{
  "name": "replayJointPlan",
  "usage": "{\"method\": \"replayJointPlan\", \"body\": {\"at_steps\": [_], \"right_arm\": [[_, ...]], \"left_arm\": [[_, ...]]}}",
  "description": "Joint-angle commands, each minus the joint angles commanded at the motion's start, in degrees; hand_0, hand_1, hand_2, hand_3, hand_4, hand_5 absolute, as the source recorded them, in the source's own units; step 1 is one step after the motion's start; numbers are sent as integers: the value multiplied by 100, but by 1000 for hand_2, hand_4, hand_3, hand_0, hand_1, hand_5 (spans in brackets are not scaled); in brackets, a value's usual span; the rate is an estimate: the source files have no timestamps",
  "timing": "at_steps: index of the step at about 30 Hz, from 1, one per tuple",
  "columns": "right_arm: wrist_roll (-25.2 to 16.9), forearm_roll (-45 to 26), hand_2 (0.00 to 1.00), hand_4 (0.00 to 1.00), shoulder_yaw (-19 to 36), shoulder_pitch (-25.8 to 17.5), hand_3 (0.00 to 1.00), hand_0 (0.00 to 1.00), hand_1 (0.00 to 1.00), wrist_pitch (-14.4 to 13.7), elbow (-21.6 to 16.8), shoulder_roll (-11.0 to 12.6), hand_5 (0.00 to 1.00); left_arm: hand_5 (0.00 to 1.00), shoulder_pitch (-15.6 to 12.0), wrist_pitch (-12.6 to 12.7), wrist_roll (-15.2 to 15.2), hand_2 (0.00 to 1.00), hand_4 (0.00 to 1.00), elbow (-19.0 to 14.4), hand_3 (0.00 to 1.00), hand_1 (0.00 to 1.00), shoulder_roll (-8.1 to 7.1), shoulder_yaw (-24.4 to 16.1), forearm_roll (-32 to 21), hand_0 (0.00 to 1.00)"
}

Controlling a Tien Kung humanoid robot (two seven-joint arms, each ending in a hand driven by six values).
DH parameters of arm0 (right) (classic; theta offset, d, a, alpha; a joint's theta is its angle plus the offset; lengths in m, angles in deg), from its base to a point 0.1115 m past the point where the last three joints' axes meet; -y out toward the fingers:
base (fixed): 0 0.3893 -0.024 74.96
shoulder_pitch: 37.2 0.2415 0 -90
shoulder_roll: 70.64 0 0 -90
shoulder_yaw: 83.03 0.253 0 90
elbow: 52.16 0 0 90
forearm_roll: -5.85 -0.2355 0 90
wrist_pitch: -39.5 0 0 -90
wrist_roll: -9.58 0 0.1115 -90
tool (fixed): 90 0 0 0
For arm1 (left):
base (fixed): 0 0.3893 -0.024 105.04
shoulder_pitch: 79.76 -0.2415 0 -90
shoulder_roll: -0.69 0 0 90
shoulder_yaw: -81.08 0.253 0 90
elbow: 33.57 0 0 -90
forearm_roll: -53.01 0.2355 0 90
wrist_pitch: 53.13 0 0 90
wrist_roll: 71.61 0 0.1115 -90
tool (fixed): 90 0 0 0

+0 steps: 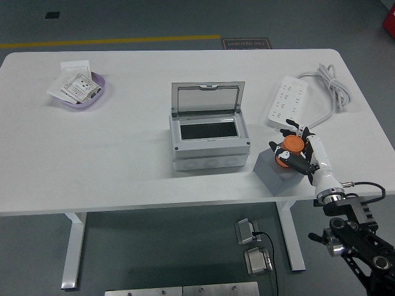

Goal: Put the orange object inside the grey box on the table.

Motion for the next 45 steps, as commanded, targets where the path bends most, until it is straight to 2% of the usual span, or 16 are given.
{"method": "replayJointPlan", "body": {"at_steps": [4,5,10,11,16,17,22,23,28,29,34,35,45], "right_arm": [[-7,-42,704,587,-20,-4,815,792,752,4,3,1,33],[-12,-65,664,372,-25,-7,781,784,730,7,6,2,2],[-22,-164,664,372,-37,-22,781,784,730,27,1,7,2],[-23,-186,620,126,-38,-25,634,805,703,33,-4,8,40],[-24,-271,620,126,-43,-35,634,805,703,51,-25,15,40],[-25,-283,590,2,-42,-37,538,792,676,53,-30,16,61],[-37,-344,590,2,-41,-40,538,792,676,51,-62,28,61],[-38,-348,572,57,-37,-41,477,771,653,50,-75,31,2],[-45,-338,572,57,-14,-30,477,771,653,26,-161,53,2],[-46,-331,555,94,-7,-25,441,760,634,20,-181,59,2],[-29,-273,555,94,42,4,441,760,634,-11,-289,90,2],[-25,-264,570,139,51,9,428,748,640,-16,-305,96,2],[93,-29,589,156,64,111,430,749,648,-175,-518,198,2]], "left_arm": [[138,4,0,3,591,618,-4,584,641,-5,-40,35,609],[136,5,0,4,590,619,-6,582,639,-6,-54,47,608],[136,4,2,7,590,619,-8,582,639,-4,-78,66,608],[133,4,1,7,590,620,-9,582,639,-4,-79,65,608],[133,4,2,9,590,620,-10,582,639,0,-71,52,608],[132,4,2,10,591,623,-10,582,640,1,-72,50,610],[132,2,2,13,591,623,-20,582,640,3,-123,93,610],[132,3,3,13,592,623,-21,583,640,4,-125,95,610],[132,4,7,17,592,623,-24,583,640,1,-128,97,610],[133,5,7,18,593,626,-23,583,641,1,-119,88,610],[133,7,10,21,593,626,-22,583,641,2,-68,42,610],[136,7,10,21,595,633,-23,585,643,2,-60,34,610],[141,-5,11,19,594,636,-19,584,643,0,54,-71,610]]}}
